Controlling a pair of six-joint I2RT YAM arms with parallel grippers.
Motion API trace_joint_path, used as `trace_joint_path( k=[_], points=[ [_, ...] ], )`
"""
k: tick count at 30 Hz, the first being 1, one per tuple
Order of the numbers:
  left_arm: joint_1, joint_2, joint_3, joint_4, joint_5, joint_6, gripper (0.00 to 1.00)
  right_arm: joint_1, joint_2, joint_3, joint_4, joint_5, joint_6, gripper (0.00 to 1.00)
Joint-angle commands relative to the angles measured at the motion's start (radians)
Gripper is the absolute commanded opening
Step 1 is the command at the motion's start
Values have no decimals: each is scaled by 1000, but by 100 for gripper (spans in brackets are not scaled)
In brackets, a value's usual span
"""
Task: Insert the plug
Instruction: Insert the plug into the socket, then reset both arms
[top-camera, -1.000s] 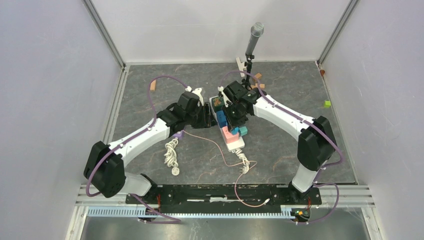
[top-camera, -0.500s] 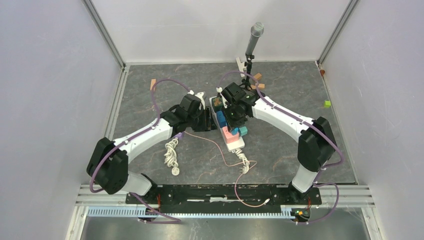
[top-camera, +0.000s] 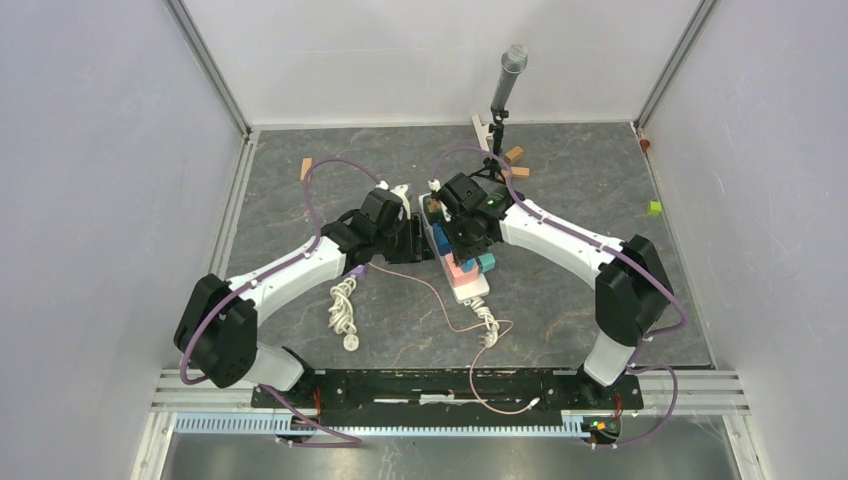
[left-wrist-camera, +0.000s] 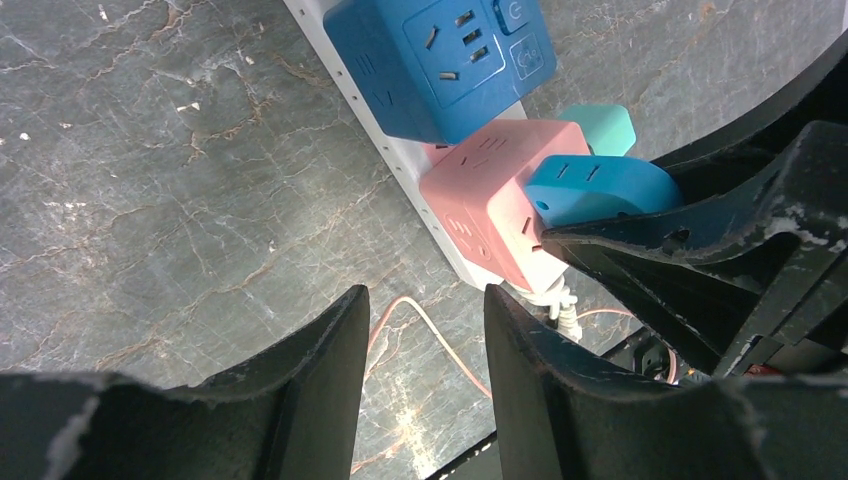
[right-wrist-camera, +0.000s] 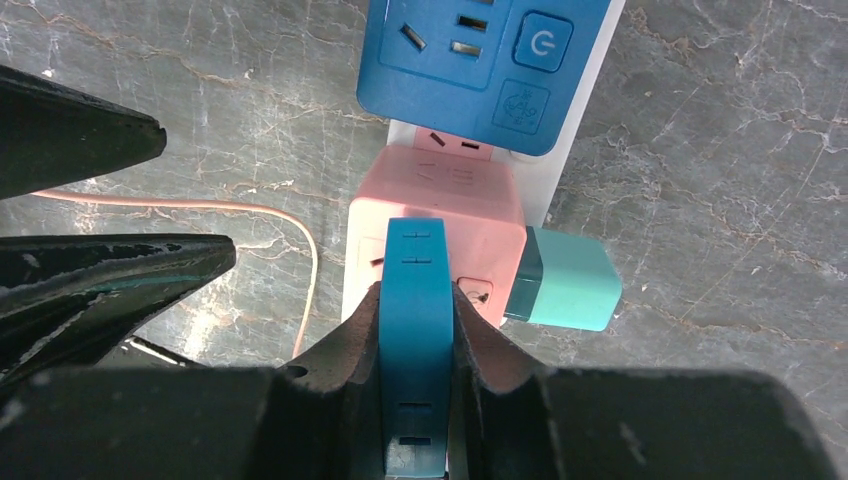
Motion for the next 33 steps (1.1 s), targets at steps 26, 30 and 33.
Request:
trace_joint_path(
  k=[26, 30, 33],
  points=[
    [150, -83, 130, 17, 69, 63, 100, -24, -81, 187, 19, -23, -58, 98],
    [267, -132, 132, 17, 93, 87, 100, -79, -155, 132, 68, 84, -64, 98],
    [377, -184, 107, 20, 107, 111, 100, -124, -211, 72, 98, 187, -79, 98]
  ],
)
